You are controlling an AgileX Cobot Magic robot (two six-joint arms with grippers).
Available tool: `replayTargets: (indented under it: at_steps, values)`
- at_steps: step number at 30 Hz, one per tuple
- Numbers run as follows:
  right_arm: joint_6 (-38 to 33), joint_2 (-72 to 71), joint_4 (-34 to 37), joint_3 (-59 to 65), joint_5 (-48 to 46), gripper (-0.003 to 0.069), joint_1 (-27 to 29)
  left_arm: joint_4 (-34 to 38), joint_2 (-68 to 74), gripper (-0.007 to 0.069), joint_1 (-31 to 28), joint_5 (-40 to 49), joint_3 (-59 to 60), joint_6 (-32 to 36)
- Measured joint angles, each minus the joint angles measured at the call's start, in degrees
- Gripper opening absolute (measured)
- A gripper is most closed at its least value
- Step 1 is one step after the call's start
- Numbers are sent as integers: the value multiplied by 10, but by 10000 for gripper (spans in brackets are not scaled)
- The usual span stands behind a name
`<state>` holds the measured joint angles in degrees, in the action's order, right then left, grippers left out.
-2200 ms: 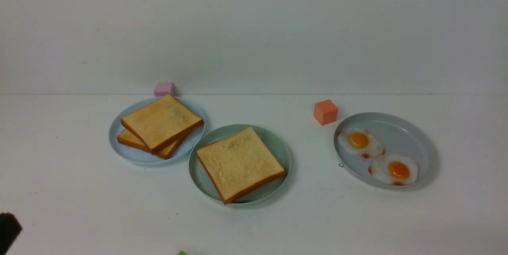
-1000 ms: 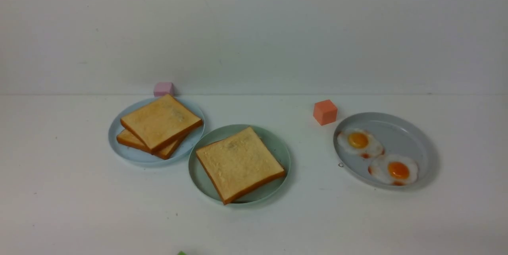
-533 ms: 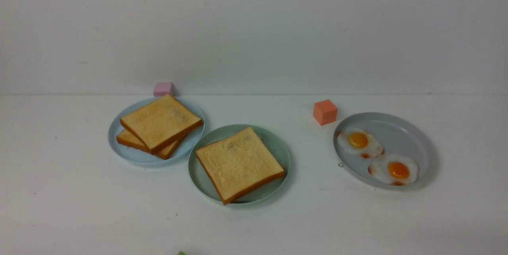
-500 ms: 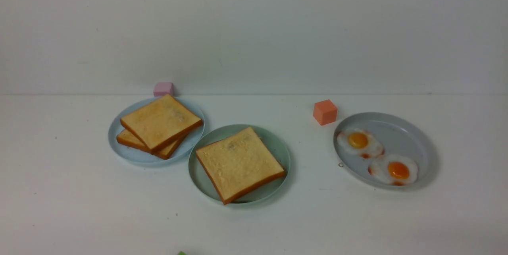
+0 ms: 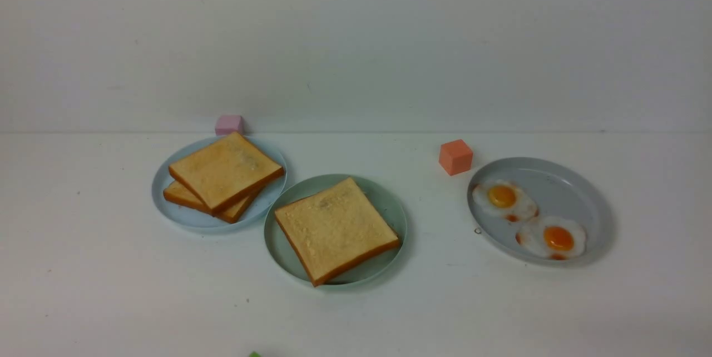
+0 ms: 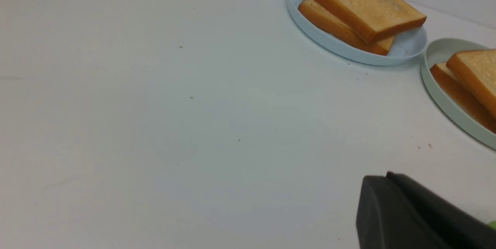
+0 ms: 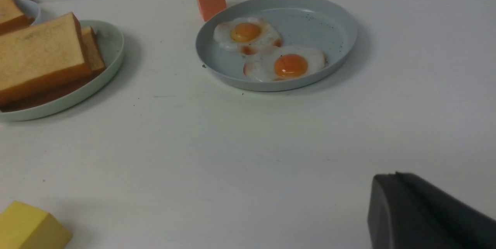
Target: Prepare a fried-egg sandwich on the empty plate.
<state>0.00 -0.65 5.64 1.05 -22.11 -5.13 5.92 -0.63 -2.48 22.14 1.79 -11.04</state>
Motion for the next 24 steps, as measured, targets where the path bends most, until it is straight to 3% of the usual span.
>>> replayTargets:
  at_steps: [24]
  values:
    - [0, 0, 0, 0, 0, 40, 0, 0, 0, 17, 0, 0, 0, -1]
